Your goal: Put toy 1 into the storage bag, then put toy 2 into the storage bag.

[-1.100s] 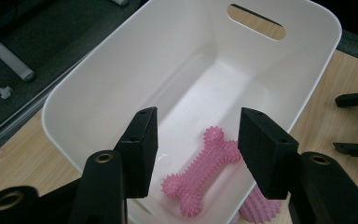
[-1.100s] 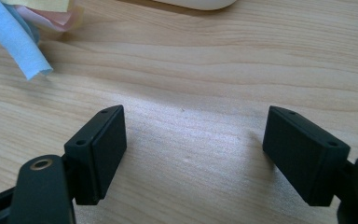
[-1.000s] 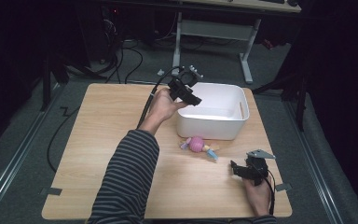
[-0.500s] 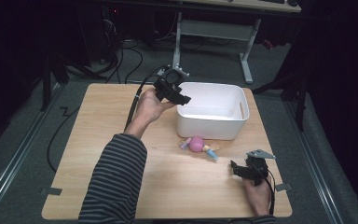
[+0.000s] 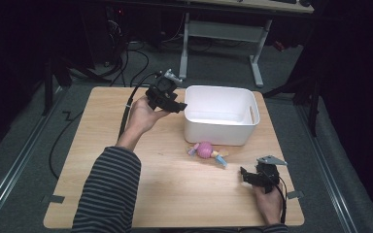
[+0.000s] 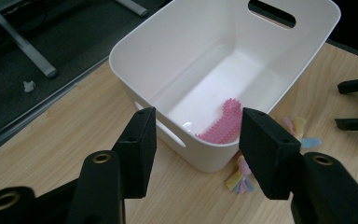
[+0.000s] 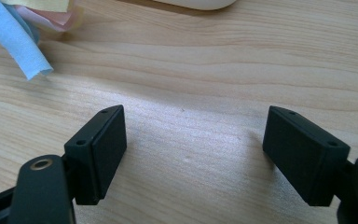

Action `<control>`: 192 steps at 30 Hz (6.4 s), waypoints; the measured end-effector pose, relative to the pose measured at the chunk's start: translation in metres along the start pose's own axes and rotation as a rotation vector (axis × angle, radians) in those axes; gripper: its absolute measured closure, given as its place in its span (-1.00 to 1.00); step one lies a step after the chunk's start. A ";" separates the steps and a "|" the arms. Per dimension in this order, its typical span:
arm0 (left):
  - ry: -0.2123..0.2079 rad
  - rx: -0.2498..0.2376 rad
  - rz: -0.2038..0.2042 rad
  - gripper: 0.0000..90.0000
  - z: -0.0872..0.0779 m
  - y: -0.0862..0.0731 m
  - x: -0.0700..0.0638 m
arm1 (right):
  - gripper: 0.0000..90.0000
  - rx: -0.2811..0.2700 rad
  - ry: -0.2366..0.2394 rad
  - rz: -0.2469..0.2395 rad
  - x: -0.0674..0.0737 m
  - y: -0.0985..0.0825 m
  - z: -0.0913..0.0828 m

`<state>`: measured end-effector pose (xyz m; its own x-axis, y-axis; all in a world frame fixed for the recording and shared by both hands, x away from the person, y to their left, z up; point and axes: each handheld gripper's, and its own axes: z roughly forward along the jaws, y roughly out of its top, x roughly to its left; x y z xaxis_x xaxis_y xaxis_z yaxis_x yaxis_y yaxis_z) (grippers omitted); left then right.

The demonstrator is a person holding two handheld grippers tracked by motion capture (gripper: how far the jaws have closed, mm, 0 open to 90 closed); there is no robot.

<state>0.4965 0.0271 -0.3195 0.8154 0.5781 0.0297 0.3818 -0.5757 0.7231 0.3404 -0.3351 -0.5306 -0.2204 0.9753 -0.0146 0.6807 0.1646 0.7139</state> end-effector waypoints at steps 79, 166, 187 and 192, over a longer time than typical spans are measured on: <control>0.043 -0.087 -0.132 -0.04 -0.055 -0.135 -0.002 | -0.52 0.000 0.004 -0.008 0.001 -0.001 -0.001; 0.119 -0.001 -0.251 -0.28 0.050 -0.237 -0.050 | -0.52 0.001 0.005 -0.005 0.002 -0.001 -0.001; 0.173 -0.028 -0.217 -0.36 0.063 -0.236 -0.056 | -0.54 0.002 0.011 -0.011 0.001 -0.001 -0.001; 0.177 -0.027 -0.219 -0.39 0.063 -0.236 -0.056 | -0.44 0.011 0.027 -0.024 0.001 0.000 -0.003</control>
<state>0.3884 0.0943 -0.5352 0.6249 0.7806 -0.0112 0.5271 -0.4113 0.7436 0.3382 -0.3344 -0.5291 -0.2553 0.9668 -0.0131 0.6824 0.1897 0.7060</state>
